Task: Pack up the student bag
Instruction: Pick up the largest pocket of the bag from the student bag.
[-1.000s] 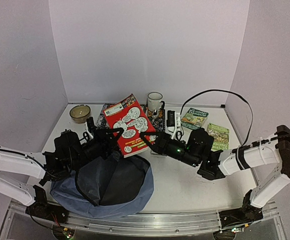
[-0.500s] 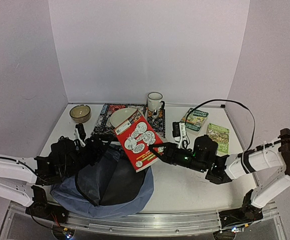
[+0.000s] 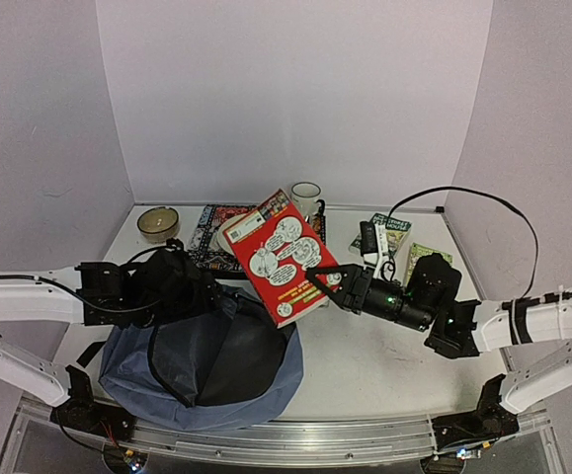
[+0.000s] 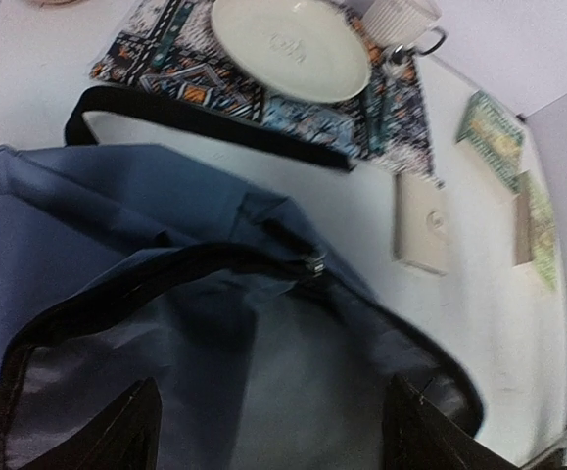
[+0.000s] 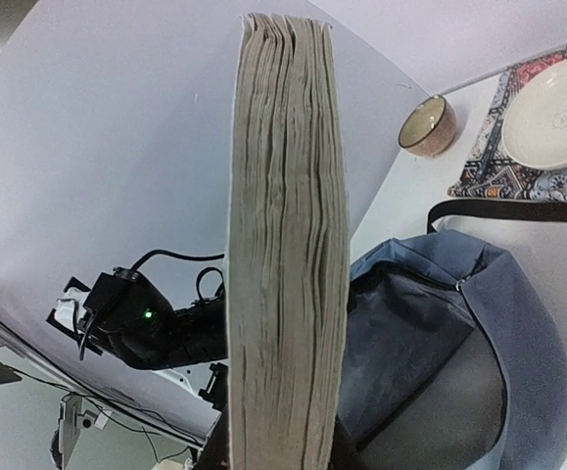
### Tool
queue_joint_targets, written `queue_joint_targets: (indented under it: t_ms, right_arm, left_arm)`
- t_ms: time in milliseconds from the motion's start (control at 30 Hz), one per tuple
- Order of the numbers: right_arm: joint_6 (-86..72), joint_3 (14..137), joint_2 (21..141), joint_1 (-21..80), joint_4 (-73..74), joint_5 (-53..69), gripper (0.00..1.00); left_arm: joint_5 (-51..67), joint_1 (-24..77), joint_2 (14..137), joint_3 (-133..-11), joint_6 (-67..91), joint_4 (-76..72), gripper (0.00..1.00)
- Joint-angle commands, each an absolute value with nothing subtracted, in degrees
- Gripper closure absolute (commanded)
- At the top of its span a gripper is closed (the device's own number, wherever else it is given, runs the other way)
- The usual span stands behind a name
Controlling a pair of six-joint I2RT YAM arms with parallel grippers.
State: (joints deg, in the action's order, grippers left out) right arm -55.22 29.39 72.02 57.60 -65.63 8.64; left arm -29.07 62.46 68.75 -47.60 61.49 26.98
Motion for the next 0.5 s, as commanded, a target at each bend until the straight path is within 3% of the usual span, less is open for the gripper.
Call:
queue_joint_targets:
  t_ms: [0, 467]
  right_arm:
    - [-55.5, 31.8, 67.6, 57.4, -61.5, 9.5, 1.00]
    - [-55.4, 37.1, 69.0, 57.5, -42.8, 12.9, 1.00]
  left_arm:
    - [-28.4, 62.5, 72.1, -51.4, 60.1, 42.3, 0.20]
    - [-25.2, 62.6, 84.2, -54.7, 56.3, 45.0, 0.17]
